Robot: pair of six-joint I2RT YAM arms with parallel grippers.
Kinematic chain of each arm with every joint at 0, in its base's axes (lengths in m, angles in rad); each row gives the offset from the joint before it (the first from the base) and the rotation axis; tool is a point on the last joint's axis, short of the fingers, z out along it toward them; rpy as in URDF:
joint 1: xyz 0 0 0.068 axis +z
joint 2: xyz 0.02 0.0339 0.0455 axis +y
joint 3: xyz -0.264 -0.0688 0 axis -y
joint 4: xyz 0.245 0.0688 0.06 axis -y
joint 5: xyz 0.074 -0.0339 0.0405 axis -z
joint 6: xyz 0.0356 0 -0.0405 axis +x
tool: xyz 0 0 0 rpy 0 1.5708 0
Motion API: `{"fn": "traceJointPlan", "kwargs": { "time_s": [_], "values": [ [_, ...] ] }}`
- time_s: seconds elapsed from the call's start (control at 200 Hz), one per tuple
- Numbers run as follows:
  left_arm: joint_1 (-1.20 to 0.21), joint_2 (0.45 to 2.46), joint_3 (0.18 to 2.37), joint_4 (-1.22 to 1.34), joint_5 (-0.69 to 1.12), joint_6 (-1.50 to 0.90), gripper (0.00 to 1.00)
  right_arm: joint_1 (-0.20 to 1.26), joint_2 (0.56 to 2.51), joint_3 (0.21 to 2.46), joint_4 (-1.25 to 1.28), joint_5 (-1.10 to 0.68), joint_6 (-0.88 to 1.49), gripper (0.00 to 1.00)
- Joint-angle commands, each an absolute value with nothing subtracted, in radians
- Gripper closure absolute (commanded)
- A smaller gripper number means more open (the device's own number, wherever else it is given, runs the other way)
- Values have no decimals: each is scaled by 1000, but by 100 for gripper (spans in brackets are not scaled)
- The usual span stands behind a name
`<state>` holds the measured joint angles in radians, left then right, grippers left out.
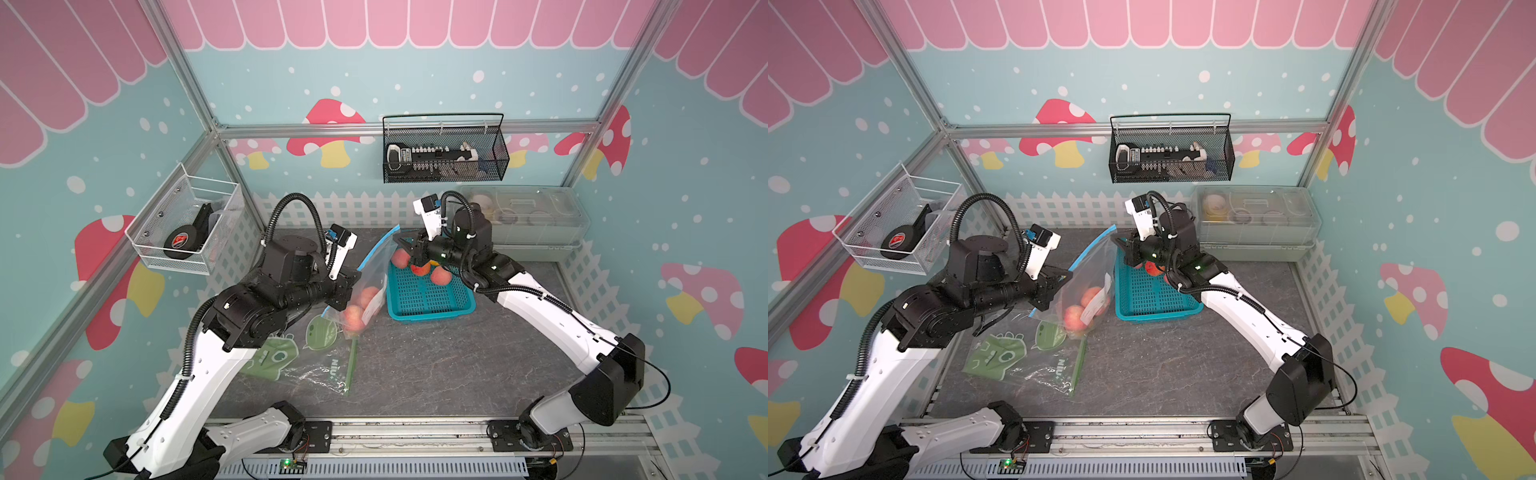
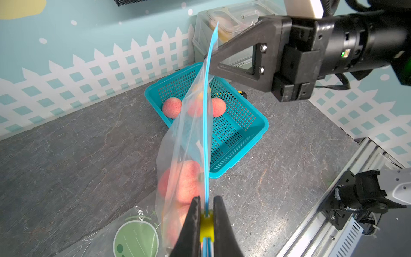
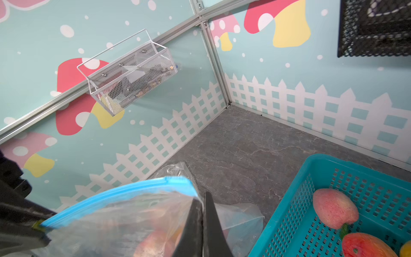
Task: Place the peach in a zip-top bag and seal the zipper
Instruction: Zip the zipper on the zipper food storage bag.
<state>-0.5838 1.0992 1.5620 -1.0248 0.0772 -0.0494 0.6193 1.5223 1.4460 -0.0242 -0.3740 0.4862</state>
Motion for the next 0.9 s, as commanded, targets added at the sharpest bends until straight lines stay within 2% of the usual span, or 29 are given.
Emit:
{"fn": "traceJointPlan", "kwargs": {
  "time_s": [0.0,0.57,0.74,0.826,0.896],
  "values": [
    [-586,1064,1571,-1099,63,-52,91,582,1495,1425,31,-188,549,100],
    [-586,1037,1582,-1130,48,-52,91,567,1464,1367,44,54,633,100],
    [-587,1034,1575,-1130,49,-57,90,565,1474,1370,82,-33,616,100],
    [-587,1045,1583,-1126,53,-64,78,565,1490,1384,118,-136,594,100],
    [-586,1060,1594,-1105,46,-74,63,570,1509,1412,107,-212,565,100]
  ]
}}
